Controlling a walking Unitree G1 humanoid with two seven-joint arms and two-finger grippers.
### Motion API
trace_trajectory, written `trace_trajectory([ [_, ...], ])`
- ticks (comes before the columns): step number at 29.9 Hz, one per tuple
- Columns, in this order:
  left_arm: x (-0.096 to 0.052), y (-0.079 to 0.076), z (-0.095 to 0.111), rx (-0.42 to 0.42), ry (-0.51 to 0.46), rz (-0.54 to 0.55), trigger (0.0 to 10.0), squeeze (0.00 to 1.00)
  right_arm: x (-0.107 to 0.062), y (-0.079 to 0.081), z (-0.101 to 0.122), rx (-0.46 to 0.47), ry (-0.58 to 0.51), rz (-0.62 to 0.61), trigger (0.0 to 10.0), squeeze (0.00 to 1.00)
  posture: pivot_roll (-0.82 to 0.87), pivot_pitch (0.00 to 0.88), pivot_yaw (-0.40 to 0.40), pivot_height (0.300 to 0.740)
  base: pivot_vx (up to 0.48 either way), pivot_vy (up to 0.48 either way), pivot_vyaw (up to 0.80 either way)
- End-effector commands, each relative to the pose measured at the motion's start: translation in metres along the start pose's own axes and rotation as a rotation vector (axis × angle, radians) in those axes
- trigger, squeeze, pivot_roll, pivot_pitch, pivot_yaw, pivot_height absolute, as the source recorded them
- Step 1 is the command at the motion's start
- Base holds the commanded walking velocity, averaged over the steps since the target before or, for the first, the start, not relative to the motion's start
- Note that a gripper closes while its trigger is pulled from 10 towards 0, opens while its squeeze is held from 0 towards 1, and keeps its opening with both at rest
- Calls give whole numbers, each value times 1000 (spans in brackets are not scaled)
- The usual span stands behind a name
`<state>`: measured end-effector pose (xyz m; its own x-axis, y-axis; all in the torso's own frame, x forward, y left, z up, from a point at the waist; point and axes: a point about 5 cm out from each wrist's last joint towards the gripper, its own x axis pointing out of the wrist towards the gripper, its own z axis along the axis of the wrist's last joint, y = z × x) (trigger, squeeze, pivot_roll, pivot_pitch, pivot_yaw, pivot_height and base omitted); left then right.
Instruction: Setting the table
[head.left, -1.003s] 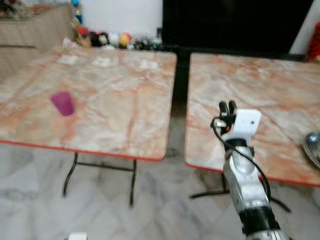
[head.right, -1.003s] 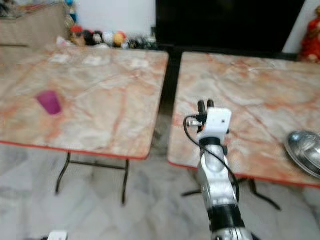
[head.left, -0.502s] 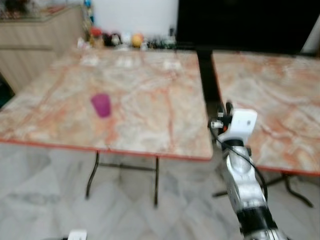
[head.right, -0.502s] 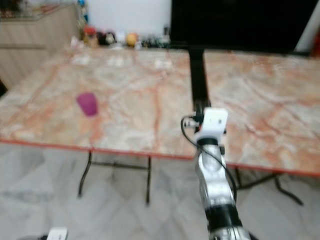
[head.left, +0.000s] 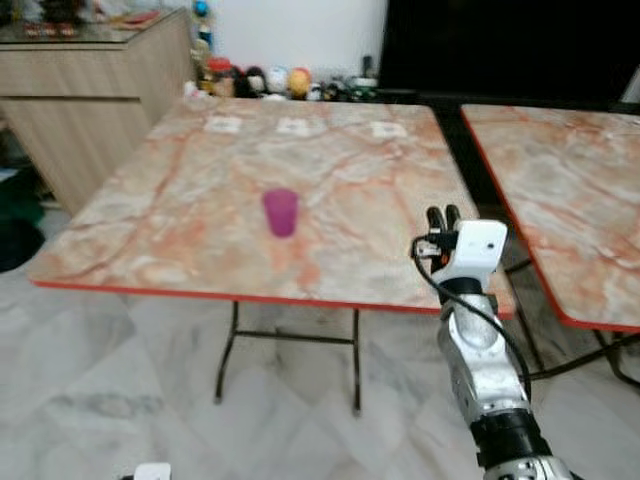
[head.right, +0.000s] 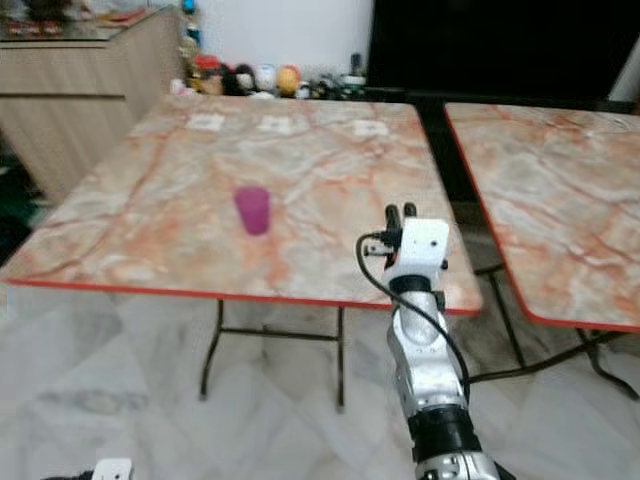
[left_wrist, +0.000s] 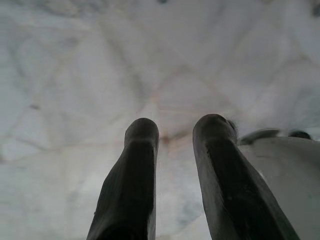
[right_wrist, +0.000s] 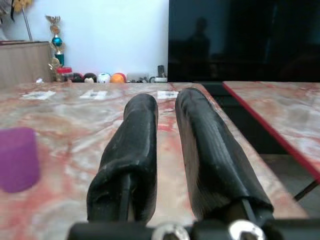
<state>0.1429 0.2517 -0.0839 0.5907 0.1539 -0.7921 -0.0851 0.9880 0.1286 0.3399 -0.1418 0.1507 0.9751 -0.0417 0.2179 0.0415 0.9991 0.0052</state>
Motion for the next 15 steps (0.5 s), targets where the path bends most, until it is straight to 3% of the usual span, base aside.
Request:
trace_trajectory([
  [1,0,-4,-4,-10,20,-11,10000,0,0,-11,-1,-15,4,-28,10000,0,-6,4,0,740,0,480,0],
  [7,0,-4,-4,-10,19,-8,10000,0,1,-10,-1,-16,6,-24,10000,0,-4,4,-2,740,0,385,0],
  [15,0,-5,-3,-6,6,-5,10000,0,1,-10,-2,-16,10,-17,10000,0,-4,4,-4,740,0,0,0],
])
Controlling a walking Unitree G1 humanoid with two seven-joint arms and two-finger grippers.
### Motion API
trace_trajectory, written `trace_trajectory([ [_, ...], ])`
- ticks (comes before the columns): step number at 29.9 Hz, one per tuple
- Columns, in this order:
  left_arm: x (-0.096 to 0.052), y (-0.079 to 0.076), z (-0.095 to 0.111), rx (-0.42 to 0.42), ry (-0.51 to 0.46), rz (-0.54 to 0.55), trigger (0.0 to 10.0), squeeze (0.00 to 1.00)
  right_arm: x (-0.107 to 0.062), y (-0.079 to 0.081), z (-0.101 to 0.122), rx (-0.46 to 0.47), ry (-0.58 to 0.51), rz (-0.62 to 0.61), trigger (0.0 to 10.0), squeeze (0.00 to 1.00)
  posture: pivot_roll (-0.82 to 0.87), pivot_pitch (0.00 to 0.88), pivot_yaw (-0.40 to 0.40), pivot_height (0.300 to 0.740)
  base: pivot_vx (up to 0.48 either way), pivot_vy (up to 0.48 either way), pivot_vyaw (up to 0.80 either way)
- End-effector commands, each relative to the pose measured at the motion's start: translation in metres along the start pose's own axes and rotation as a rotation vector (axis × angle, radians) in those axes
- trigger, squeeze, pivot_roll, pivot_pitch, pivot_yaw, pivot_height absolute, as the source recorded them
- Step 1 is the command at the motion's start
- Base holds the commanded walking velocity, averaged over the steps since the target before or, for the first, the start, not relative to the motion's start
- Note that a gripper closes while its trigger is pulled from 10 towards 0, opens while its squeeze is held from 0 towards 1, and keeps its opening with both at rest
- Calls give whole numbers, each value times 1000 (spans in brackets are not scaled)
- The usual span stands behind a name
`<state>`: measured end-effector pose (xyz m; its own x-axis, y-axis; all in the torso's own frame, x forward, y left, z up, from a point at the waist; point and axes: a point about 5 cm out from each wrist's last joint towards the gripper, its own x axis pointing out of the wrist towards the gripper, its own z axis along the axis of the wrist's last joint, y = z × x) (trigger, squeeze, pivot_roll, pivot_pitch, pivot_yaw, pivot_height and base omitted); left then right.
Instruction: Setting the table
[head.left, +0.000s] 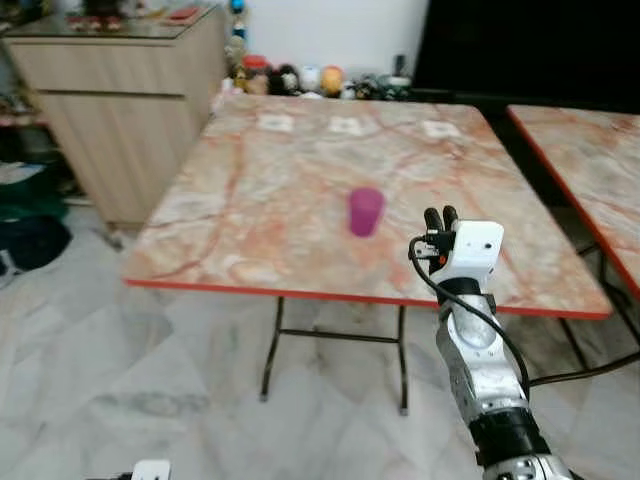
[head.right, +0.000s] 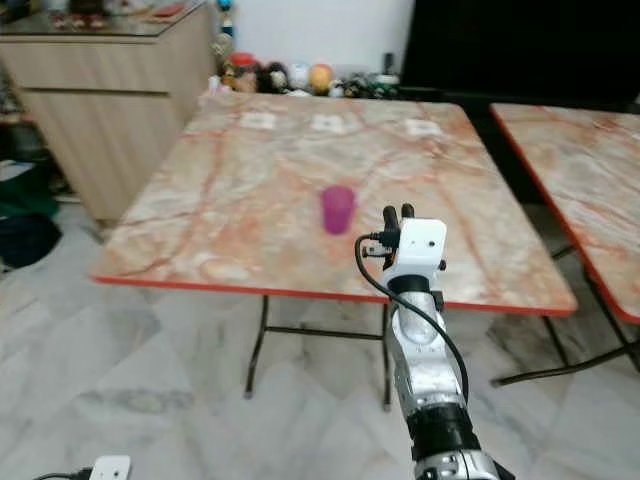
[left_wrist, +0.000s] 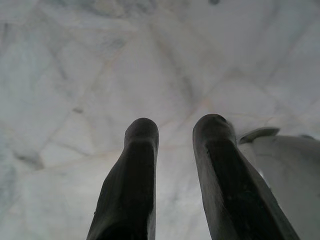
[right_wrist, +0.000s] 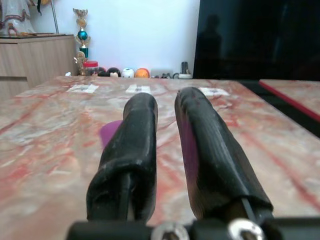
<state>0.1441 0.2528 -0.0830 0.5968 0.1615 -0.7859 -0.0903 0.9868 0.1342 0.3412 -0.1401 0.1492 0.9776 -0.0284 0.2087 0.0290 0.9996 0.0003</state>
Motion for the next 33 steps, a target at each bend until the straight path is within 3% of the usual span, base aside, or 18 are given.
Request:
trace_trajectory([
  [1,0,-6,-5,1,22,-11,10000,0,0,-11,0,-14,1,-29,10000,0,-5,6,-5,740,0,0,0],
  [4,0,-6,-5,2,26,-12,10000,0,0,-11,0,-12,0,-27,10000,0,-6,7,-5,740,0,0,0],
  [5,0,-6,-5,0,26,-12,10000,0,0,-11,0,-10,0,-26,10000,118,-6,7,-5,740,0,0,0],
  [6,0,-6,-5,4,23,-15,10000,0,0,-11,0,5,-5,-19,10000,1000,-3,7,-6,740,0,0,0],
  [21,0,-6,-6,2,28,-21,10000,0,-1,-10,-1,-1,3,-18,10000,1000,-6,14,-3,740,239,0,0],
  [22,0,-6,-5,2,28,-22,10000,0,-1,-10,-1,-2,4,-19,10000,831,-6,14,-3,740,334,0,0],
  [23,0,-6,-5,2,28,-23,10000,0,-1,-10,-1,-3,5,-20,10000,361,-6,16,-3,740,334,0,0],
  [24,0,-6,-6,2,27,-23,10000,0,-1,-10,-1,-5,7,-19,10000,0,-7,16,-5,740,330,0,0],
  [33,0,-7,-5,2,27,-24,10000,0,0,-8,-3,-11,19,2,10000,0,-4,16,-7,740,335,0,0],
])
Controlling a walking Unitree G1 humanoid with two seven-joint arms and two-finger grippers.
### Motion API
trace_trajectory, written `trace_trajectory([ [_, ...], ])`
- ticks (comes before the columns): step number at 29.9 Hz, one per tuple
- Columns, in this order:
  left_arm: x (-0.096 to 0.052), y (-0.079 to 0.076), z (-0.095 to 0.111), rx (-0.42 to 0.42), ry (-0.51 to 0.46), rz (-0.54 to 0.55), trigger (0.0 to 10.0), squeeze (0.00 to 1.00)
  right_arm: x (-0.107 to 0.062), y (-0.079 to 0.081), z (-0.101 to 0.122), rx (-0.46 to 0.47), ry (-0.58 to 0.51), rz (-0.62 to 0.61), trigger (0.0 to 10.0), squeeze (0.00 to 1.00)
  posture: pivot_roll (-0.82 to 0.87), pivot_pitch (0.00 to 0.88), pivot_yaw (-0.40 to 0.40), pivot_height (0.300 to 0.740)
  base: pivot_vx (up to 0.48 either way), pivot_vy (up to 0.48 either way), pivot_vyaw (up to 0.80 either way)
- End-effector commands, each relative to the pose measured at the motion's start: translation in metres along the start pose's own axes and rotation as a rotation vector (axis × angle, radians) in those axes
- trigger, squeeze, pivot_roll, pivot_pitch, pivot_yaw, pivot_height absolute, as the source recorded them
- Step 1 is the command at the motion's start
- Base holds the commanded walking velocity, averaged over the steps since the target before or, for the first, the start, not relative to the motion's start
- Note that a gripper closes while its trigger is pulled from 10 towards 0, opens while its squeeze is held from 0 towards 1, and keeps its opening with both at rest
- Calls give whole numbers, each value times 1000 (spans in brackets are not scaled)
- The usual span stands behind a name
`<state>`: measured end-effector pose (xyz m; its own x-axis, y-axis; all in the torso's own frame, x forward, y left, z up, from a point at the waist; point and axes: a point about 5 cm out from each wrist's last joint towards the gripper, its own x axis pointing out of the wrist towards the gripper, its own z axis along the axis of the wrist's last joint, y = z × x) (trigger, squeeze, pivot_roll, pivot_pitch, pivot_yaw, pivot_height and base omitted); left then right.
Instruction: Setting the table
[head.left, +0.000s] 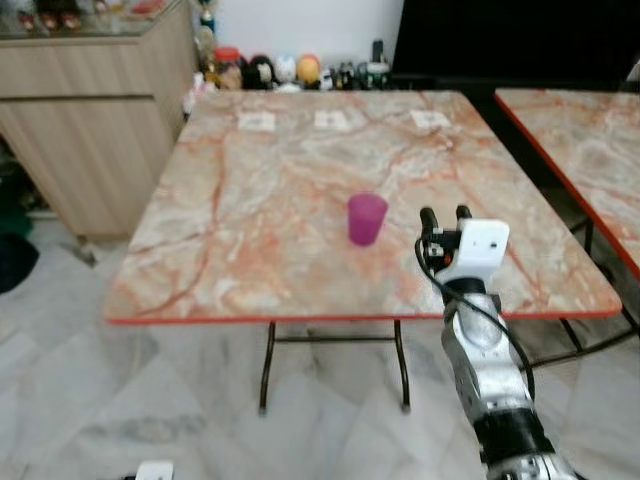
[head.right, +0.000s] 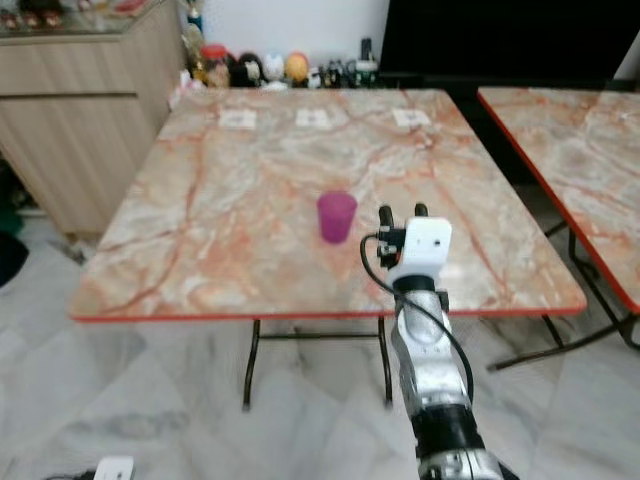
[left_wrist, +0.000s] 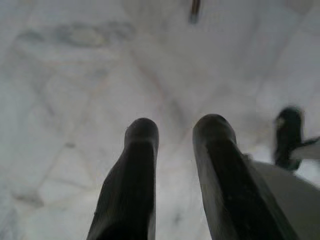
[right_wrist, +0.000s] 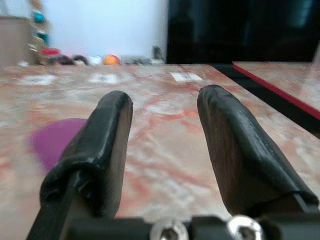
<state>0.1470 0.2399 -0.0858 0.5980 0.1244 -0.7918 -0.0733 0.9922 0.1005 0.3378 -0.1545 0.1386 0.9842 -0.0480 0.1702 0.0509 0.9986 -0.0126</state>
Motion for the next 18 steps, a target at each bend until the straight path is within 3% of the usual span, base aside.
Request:
trace_trajectory([
  [1,-2,7,-6,8,24,14,10000,0,5,7,7,6,-20,22,10000,0,-4,16,-7,740,341,0,0],
  [7,-2,7,-6,6,21,17,10000,0,3,15,8,-19,-23,83,10000,0,-7,16,-6,740,325,0,0],
  [12,-2,7,-6,6,20,15,10000,0,2,19,9,-15,-25,106,10000,0,-6,17,-7,740,0,0,800],
  [18,-2,7,-6,8,22,15,10000,0,2,18,6,1,5,118,10000,0,-8,19,-8,740,0,0,0],
])
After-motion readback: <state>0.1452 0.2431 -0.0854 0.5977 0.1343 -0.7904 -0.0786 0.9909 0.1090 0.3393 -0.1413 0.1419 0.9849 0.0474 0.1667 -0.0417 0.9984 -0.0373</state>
